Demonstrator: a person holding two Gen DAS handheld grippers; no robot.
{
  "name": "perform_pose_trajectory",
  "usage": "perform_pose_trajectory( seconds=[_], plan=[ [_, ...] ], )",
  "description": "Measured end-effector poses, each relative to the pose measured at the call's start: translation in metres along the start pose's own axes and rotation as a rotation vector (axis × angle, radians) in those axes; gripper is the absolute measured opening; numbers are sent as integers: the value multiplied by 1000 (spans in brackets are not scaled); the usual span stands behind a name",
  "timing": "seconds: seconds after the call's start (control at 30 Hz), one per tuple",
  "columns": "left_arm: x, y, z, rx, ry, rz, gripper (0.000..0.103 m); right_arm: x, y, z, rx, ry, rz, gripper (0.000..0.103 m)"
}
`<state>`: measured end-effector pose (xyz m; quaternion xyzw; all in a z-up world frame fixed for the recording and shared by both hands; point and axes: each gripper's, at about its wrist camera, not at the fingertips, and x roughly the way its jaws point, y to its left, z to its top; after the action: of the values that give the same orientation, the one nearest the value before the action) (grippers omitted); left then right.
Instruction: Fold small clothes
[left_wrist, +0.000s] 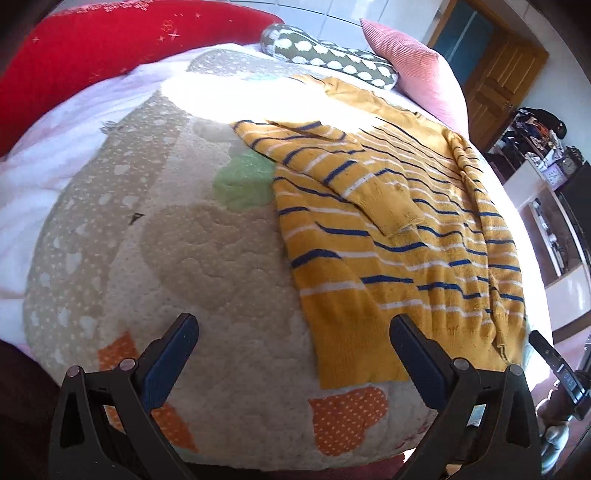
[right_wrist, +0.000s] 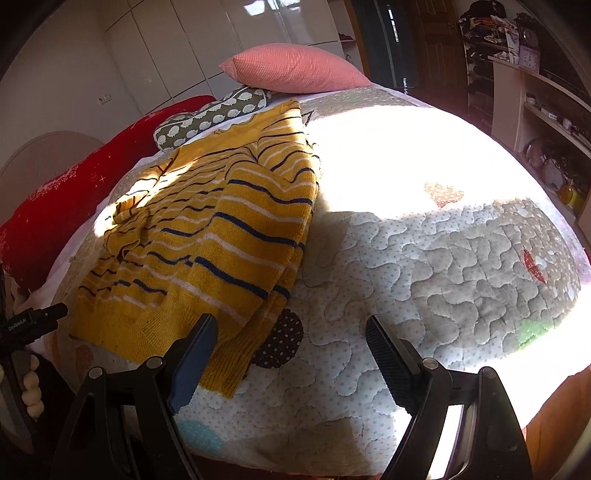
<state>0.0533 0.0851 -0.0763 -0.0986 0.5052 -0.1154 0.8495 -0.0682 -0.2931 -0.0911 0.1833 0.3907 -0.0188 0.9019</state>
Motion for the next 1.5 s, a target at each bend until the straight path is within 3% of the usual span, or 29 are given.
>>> perform_pose_trajectory(
  seconds=[0.07, 0.17, 0.23, 0.27, 0.3, 0.33, 0.37, 0.4, 0.5, 0.67, 0.83, 0.93, 1.03, 1.17, 1.27, 1.33, 1.5],
  plan=[
    [10, -8, 4, 6, 10, -42, 103, 9, 3, 6, -1, 11, 32, 86],
    [21, -26, 7, 30, 27, -45, 99, 25, 12, 11, 7, 39, 97, 84],
    [26, -39, 5, 61, 46, -30, 61, 35, 22, 11, -3, 60, 142, 84],
    [29, -46, 4, 81, 57, 22, 22, 39, 27, 10, -14, 63, 143, 82],
    [31, -50, 2, 87, 65, 43, 11, 43, 34, 10, -37, 65, 141, 69],
    [30, -51, 2, 75, 64, 46, 11, 46, 38, 10, -47, 79, 159, 56],
    [27, -52, 1, 62, 65, 52, 10, 48, 36, 11, -24, 98, 197, 29],
    [23, -52, 1, 48, 67, 48, 9, 47, 32, 13, 12, 105, 232, 22],
    [4, -55, -3, 15, 54, 25, 9, 30, 20, 19, 41, 71, 244, 20],
    [-17, -72, -22, 36, 45, 0, 9, 10, -12, 16, 107, 56, 255, 19],
    [1, -77, -42, 87, 97, 102, 14, 13, -32, -3, 148, 80, 244, 21],
    [-5, -66, -46, 64, 92, 60, 20, 4, -39, -5, 182, 68, 261, 27],
    [-25, -56, -50, 54, 42, 62, 36, -16, -37, 2, 133, 18, 173, 33],
    [-45, -45, -58, 51, -17, 126, 43, -41, -22, 17, 28, -65, 71, 34],
    [-51, -38, -60, 30, -34, 150, 52, -48, -2, 26, -58, -124, 25, 48],
    [-53, -30, -58, 1, -33, 140, 52, -41, 14, 35, -78, -127, 70, 58],
    [-61, -8, -60, -44, -79, 142, 54, 9, 77, 56, -131, 61, 247, 59]
  ],
)
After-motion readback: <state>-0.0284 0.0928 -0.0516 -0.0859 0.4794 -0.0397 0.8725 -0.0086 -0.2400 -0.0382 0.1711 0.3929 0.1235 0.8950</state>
